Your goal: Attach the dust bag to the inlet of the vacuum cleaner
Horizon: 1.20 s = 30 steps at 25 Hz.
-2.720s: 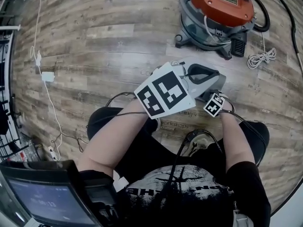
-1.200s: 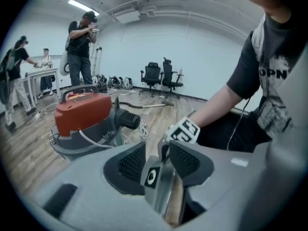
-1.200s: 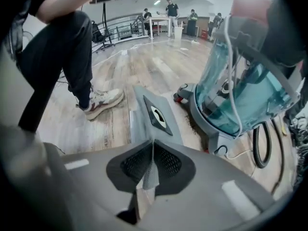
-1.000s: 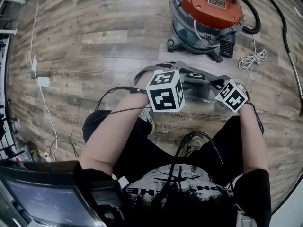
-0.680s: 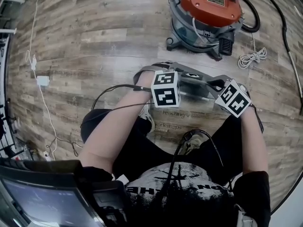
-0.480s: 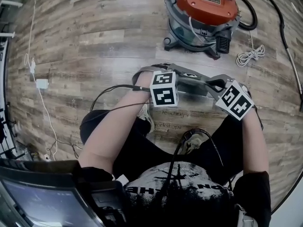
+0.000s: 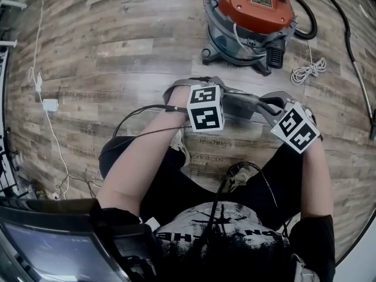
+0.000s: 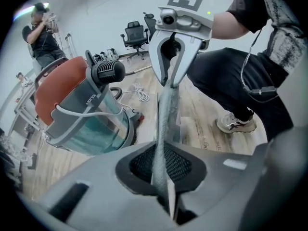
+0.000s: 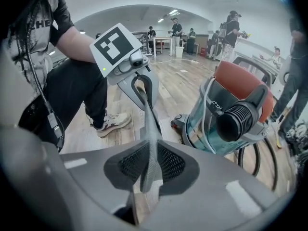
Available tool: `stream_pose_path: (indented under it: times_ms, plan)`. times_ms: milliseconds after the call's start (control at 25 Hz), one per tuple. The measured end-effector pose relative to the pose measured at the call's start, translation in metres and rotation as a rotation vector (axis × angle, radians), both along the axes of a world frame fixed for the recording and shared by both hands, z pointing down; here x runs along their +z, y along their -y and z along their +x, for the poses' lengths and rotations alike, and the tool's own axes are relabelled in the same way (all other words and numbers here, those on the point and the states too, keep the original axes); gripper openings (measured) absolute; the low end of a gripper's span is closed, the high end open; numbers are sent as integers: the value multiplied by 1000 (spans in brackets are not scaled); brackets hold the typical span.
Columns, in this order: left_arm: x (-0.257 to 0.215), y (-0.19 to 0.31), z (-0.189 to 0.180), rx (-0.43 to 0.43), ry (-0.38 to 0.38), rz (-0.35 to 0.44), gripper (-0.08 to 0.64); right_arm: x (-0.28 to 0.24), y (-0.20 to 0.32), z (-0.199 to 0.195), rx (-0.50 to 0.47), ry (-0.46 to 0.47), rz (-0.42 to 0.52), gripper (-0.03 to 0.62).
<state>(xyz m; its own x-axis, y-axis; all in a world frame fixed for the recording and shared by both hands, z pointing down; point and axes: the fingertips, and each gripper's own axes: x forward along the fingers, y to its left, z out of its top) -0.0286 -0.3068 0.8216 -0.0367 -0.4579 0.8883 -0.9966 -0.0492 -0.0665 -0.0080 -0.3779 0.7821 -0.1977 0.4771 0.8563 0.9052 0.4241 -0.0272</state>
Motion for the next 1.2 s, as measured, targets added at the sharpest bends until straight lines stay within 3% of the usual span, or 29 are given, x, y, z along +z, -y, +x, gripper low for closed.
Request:
stream_pose_path:
  times_ms: [160, 280, 760, 880, 1200]
  plan:
    - [-13, 12, -8, 9, 34, 14, 28, -9, 2, 0, -47, 19, 49, 178]
    - [-27, 27, -12, 30, 60, 30, 28, -9, 4, -8, -63, 60, 108, 202]
    - [-68, 74, -12, 72, 100, 126, 28, -16, 39, -29, -45, 189, 259, 108]
    - [-78, 77, -11, 70, 113, 147, 28, -19, 42, -34, -56, 239, 296, 55]
    - [-105, 76, -9, 54, 178, 174, 31, -45, 42, -32, -60, 303, 266, 37]
